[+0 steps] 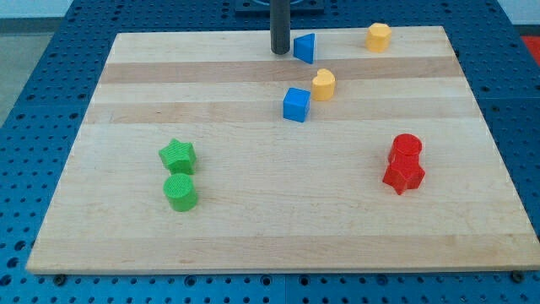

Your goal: Slide the blue triangle towards the left of the yellow hexagon

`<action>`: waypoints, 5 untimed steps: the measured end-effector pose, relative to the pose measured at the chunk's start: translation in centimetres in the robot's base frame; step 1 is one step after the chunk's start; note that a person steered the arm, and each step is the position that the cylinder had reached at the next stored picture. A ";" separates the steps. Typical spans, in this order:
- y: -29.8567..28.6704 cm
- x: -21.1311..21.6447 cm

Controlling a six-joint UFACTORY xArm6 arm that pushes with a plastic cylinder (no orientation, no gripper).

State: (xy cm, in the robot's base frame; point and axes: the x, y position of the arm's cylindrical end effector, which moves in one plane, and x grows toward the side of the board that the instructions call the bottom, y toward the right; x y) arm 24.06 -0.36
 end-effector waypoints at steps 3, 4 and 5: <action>-0.7 1.6; 2.0 1.0; 3.3 0.6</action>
State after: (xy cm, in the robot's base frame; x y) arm 24.67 2.96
